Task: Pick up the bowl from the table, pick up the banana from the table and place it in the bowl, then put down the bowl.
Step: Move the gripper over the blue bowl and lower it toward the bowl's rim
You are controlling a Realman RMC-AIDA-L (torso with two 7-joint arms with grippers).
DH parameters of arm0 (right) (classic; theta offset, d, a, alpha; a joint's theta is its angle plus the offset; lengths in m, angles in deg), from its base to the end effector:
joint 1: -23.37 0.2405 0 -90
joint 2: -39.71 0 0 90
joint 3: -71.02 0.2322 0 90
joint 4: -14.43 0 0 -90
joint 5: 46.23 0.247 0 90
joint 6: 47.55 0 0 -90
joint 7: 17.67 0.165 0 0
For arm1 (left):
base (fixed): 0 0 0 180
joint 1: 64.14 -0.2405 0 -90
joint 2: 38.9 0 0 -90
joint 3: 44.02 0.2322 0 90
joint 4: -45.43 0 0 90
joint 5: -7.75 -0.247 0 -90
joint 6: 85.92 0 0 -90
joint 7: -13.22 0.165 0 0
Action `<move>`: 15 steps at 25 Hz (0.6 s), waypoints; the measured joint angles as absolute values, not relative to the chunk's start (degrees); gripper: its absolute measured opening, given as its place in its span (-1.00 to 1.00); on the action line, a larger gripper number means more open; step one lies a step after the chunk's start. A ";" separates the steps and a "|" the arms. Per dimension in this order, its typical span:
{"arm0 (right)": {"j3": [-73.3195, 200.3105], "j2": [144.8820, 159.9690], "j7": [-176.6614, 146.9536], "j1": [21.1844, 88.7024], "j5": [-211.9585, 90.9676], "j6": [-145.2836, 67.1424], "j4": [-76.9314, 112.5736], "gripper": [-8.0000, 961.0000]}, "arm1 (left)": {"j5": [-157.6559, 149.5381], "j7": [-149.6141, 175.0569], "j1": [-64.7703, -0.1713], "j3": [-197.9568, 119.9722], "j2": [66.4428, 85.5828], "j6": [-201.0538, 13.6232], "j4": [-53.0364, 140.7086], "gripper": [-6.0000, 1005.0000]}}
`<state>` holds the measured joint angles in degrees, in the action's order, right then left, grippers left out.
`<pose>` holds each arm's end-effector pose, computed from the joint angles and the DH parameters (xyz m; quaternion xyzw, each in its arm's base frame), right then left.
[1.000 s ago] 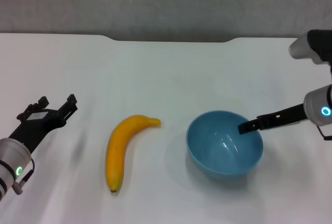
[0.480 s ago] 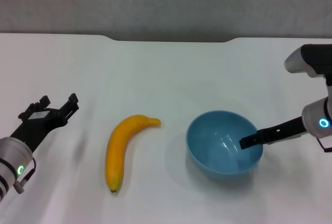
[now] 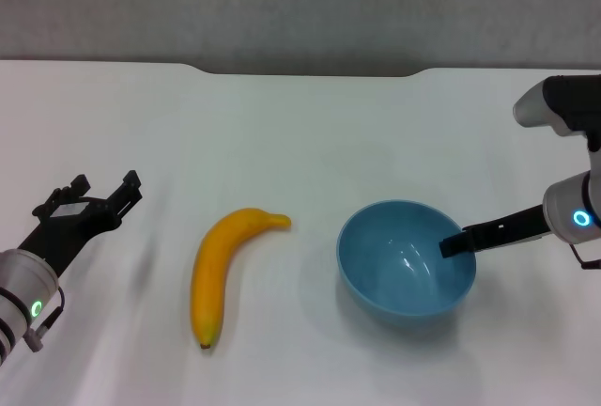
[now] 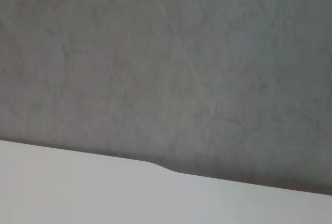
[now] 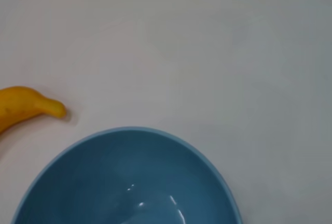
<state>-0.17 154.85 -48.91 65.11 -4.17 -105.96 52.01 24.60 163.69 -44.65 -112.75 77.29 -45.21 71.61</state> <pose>0.2662 0.4312 -0.0429 -0.8193 0.5195 -0.0605 0.2350 -0.3303 0.3825 -0.0467 -0.7097 -0.3902 -0.2936 0.5079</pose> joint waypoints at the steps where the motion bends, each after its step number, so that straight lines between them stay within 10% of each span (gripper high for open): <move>1: -0.25 154.96 -48.92 65.10 -4.14 -105.89 51.93 0.42 | 24.59 163.69 -44.66 -112.75 77.29 -45.21 71.61 0.63; 8: -3.03 155.23 -48.95 65.82 -1.83 -104.33 49.86 -0.06 | 24.50 163.69 -44.60 -112.75 77.36 -45.23 71.74 0.63; 15: -4.01 155.21 -48.96 65.96 -1.15 -104.20 49.61 -0.13 | 24.51 163.69 -44.60 -112.75 77.38 -45.23 71.74 0.63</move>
